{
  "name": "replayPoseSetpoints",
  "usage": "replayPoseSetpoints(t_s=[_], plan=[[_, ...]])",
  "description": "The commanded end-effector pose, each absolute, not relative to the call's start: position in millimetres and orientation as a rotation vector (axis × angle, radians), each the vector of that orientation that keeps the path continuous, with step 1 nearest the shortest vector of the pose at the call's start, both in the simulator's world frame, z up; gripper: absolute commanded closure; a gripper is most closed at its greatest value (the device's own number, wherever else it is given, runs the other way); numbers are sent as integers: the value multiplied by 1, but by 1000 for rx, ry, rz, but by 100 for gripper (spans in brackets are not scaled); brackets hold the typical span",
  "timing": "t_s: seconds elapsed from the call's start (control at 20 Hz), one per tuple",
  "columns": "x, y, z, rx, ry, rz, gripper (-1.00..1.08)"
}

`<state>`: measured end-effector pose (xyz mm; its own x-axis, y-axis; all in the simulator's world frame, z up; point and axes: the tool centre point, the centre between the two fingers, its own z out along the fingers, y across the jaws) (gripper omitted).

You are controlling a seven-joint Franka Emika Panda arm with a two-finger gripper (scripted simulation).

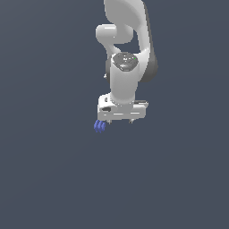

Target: Pick up the object and move it to a goal position.

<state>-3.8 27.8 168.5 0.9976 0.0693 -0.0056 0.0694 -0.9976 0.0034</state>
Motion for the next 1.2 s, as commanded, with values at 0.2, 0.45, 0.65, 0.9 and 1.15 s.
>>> replayPoseSetpoints(t_s=[0.2, 0.45, 0.65, 0.9, 1.15], plan=[[-5, 27, 171, 3138, 104, -10, -92], [-5, 28, 178, 3139, 105, -13, -92], [-5, 29, 178, 3139, 106, -13, -92], [-9, 16, 168, 3142, 66, -12, -92], [-20, -11, 147, 3146, -21, -10, -92]])
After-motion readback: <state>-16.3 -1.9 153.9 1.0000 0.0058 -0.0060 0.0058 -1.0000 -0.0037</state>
